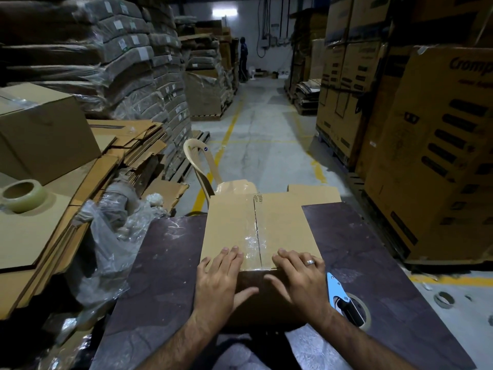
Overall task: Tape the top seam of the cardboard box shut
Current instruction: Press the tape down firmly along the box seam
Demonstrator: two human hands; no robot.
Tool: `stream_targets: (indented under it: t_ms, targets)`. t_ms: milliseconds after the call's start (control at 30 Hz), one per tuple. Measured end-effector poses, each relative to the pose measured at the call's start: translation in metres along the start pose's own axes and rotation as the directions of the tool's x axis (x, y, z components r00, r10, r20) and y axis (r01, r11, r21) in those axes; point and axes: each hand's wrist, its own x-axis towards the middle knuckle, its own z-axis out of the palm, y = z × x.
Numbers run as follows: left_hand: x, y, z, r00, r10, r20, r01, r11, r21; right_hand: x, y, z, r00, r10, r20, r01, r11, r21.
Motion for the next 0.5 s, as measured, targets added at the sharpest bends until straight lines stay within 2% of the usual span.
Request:
stream_targets:
  t_ms: [133,333,500]
  targets:
    - [0.005,0.001,0.0,0.996,-0.031,-0.078,0.027,0.998,-0.05,0.008,-0.004,0.002,0.999,0.025,-0.044,-0.025,1.0,-0.01]
    - [-0.005,0.003,0.01,0.999,-0.05,-0.02,0.05,0.999,-0.018,-0.004,-0.003,0.011,0.996,0.027,-0.081,-0.031,0.998,-0.051]
    - [-0.008,0.007,0.016,0.999,-0.028,-0.029,0.028,0.999,0.035,-0.014,-0.002,0.022,0.996,-0.016,-0.093,0.006,0.994,-0.109]
